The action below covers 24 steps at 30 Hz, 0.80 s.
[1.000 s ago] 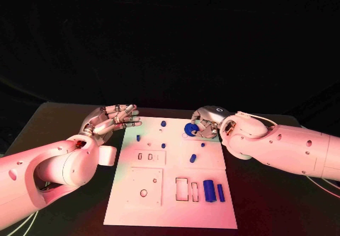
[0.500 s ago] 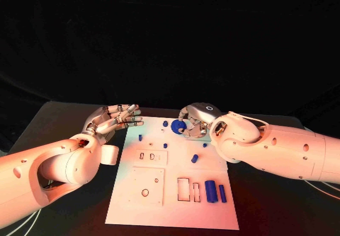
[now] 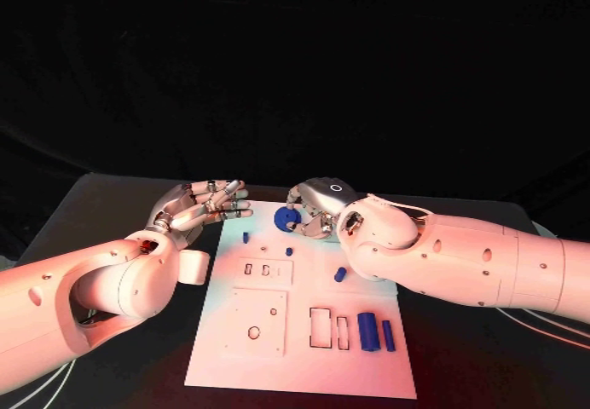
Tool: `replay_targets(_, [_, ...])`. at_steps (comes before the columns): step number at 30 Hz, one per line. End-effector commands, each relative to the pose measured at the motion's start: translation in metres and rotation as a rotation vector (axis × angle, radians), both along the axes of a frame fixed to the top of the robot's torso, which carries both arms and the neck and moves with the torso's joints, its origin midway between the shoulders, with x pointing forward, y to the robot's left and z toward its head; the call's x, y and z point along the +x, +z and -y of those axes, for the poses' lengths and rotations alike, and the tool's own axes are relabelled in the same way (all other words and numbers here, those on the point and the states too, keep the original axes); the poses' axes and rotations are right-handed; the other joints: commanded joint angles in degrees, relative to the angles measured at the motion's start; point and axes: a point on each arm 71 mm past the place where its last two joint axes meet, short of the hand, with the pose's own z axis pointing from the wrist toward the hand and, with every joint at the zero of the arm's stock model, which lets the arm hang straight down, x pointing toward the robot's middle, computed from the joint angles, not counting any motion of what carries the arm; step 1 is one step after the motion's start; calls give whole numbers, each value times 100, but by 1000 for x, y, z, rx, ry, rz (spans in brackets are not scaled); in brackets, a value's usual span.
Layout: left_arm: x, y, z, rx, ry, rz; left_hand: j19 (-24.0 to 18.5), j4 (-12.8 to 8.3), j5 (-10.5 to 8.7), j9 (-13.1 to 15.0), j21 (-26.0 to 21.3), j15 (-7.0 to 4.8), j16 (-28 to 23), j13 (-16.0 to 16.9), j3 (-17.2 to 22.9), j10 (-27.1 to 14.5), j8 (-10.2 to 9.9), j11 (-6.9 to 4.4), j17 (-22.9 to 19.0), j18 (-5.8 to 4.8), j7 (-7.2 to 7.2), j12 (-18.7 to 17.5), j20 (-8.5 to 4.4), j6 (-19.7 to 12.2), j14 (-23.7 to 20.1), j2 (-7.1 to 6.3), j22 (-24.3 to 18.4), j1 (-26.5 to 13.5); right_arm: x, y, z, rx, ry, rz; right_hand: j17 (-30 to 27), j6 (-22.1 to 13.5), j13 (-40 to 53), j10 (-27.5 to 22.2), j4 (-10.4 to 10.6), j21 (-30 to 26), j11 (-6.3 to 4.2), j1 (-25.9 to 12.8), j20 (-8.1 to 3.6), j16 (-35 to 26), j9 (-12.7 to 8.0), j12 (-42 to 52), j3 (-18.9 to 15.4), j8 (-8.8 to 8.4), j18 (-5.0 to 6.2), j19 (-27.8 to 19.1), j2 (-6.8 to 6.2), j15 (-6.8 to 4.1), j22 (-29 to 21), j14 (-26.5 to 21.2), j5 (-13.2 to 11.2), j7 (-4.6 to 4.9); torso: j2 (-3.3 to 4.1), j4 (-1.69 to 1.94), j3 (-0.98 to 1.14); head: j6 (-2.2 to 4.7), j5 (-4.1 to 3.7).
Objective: Assemble the parts on the task board
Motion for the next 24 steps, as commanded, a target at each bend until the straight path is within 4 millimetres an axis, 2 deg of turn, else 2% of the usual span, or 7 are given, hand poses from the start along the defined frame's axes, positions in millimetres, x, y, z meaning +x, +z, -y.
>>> replay_targets(1, [-1,2,3,-12,-22,9,36,3,-26,-8,-35,36,-29,-2,29,10,-30,40,5,38,39,-28,-2,-17,5,15,-5,-10,3,-2,-3,-20,-5,17,1400,163,1005,171,10,26,-44,-62,-31,36,7,10,31,9,-82,609,-9,-55,1505,574,-28,-137,0,4,0,-6,3])
replay_targets(11, [-1,2,3,-12,-23,9,36,3,-26,-8,-35,36,-29,-2,29,10,-30,40,5,38,39,-28,-2,-17,5,15,-5,-10,10,-11,-13,-50,-4,-5,1391,155,1003,168,24,26,-40,-90,-31,33,0,7,33,-9,-82,609,-10,-53,1505,572,-45,-131,-1,-8,5,-28,38])
replay_targets(13, [-1,2,3,-12,-23,8,36,3,-26,-8,-35,36,-29,-2,29,10,-30,40,5,38,39,-28,-2,-17,5,15,-5,-10,10,-13,-14,-58,-2,-13,1391,155,1003,168,24,26,-40,-90,-31,33,0,7,33,-9,-82,609,-10,-53,1505,572,-45,-131,-4,-11,12,-35,47])
replay_targets(24, [-1,2,3,-11,-21,8,36,3,-26,-8,-35,36,-29,-2,29,10,-30,40,5,38,39,-28,-2,-17,5,15,-5,-10,11,-20,-13,-96,-6,-46,1393,148,1000,165,37,26,-34,-126,-29,34,-8,4,24,-29,-82,609,-30,-49,1505,573,-72,-125,-8,-19,12,-50,59])
